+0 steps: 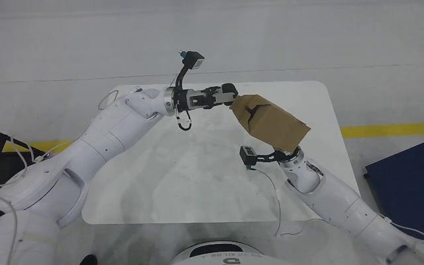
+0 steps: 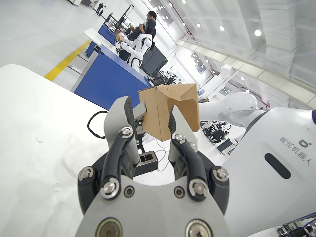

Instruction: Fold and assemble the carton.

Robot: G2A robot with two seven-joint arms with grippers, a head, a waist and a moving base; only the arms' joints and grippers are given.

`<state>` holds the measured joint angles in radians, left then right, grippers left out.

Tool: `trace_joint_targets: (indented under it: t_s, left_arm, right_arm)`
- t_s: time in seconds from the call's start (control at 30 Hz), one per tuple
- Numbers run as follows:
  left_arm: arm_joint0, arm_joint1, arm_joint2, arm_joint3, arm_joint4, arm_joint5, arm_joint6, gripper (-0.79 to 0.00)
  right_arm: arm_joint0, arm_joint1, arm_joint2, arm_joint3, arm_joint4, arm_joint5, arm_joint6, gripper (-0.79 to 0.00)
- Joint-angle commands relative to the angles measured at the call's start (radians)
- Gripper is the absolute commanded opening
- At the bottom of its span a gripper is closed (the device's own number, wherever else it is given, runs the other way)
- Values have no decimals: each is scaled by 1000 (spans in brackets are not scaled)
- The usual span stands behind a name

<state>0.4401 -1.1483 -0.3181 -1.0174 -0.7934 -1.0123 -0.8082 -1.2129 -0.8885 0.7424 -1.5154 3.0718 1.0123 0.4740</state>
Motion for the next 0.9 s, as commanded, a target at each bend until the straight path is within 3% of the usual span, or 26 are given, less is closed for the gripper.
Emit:
trace_joint_targets:
  t_s: [0.0,0.03,0.37,0.43,0.57,0.7,0.8,0.87]
  left_arm:
    - [0,0,0,0,0,0,0,-28]
    - [0,0,0,0,0,0,0,0]
    - [0,0,0,0,0,0,0,0]
    - [29,2,-21,-34,-26,0,28,0]
    - [120,14,-82,-89,-227,5,-5,0]
    - [180,12,-116,-104,-400,125,-125,0]
    - [189,-7,-136,-72,-450,250,-249,-74]
    - [188,-27,-146,-46,-442,299,-299,-71]
  right_arm:
    - [0,0,0,0,0,0,0,-785]
    - [0,0,0,0,0,0,0,-785]
    - [15,14,45,56,0,0,-27,-785]
    - [4,20,63,55,0,0,-25,-785]
    - [-19,29,85,35,0,0,-24,-785]
    - [-31,34,75,4,0,0,-35,-785]
    - [-30,35,64,-3,0,0,-45,-785]
    - [-27,36,58,-4,0,0,-46,-785]
